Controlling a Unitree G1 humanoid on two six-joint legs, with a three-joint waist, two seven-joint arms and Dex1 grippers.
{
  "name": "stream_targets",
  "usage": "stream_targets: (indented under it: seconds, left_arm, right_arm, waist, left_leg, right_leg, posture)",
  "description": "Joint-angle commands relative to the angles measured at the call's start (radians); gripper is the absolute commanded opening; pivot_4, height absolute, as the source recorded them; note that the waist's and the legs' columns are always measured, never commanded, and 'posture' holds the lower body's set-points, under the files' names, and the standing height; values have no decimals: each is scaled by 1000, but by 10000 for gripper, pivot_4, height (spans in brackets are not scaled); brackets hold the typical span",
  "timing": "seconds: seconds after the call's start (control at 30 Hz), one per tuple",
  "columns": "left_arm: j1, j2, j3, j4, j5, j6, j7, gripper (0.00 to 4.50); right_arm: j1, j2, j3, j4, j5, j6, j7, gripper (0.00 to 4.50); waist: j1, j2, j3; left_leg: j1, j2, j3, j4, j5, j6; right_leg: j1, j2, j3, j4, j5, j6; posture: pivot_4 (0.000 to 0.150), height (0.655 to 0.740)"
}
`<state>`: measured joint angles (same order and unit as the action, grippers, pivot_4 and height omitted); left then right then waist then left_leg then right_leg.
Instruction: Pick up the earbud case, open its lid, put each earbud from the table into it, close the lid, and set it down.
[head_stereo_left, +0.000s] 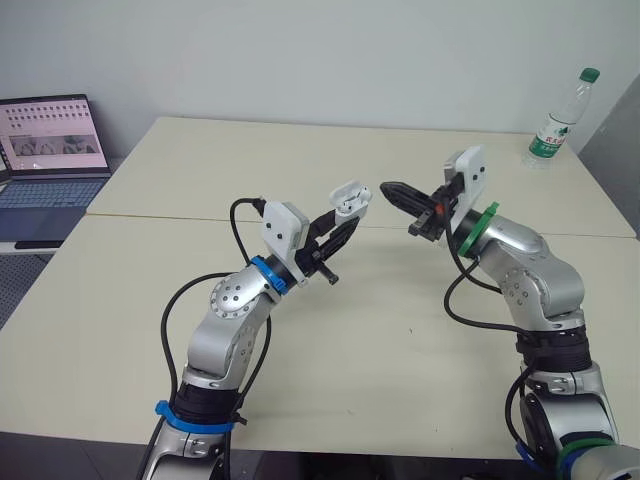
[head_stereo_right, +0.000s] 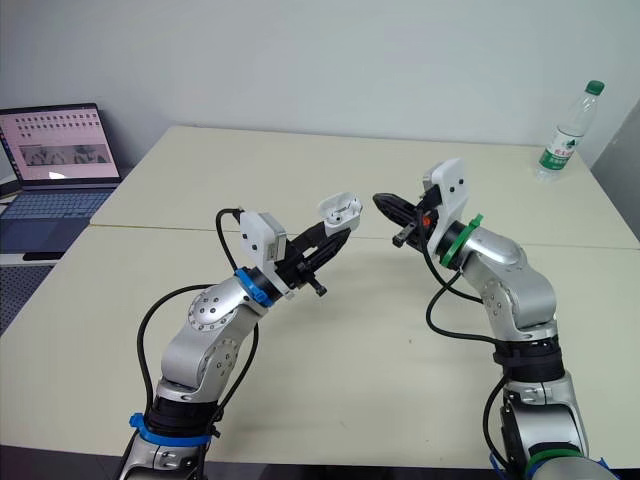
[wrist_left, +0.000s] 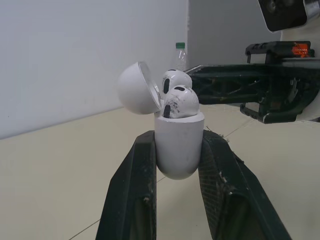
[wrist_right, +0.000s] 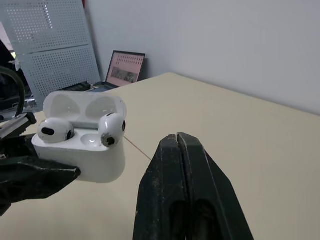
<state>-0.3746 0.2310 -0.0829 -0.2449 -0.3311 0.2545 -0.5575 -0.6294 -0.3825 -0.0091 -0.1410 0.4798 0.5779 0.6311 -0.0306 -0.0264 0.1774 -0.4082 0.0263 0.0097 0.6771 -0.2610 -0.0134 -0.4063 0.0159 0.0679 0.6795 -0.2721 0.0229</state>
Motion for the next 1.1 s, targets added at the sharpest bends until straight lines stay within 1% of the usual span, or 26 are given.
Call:
stream_targets:
  seconds: [0.03, 0.27, 0.5, 1.1]
  left_arm:
    - [-8, 0, 1, -49, 1, -20, 5, 7768]
    - [-4, -1, -2, -48, 7, -21, 10, 7768]
    - [-7, -2, -5, -38, 17, -23, 13, 7768]
    - [-2, -2, -11, -39, 19, -16, 7, 7768]
  right_arm:
    - [9, -21, 1, -71, 7, 4, 16, 202]
    - [41, -28, 1, -97, 11, 1, 17, 202]
    - [62, -32, -3, -84, 8, -31, 43, 202]
    - [40, -20, -8, -112, 33, -8, 35, 202]
  waist:
    - [0, 0, 0]
    - [0, 0, 0]
    - [0, 0, 0]
    - [0, 0, 0]
  left_leg:
    - [0, 0, 0, 0, 0, 0]
    - [0, 0, 0, 0, 0, 0]
    - [0, 0, 0, 0, 0, 0]
    - [0, 0, 0, 0, 0, 0]
  right_leg:
    - [0, 0, 0, 0, 0, 0]
    - [0, 0, 0, 0, 0, 0]
    - [0, 0, 0, 0, 0, 0]
    - [0, 0, 0, 0, 0, 0]
  posture:
    - [1500, 7400]
    - [1500, 7400]
    - [1500, 7400]
    - [1500, 7400]
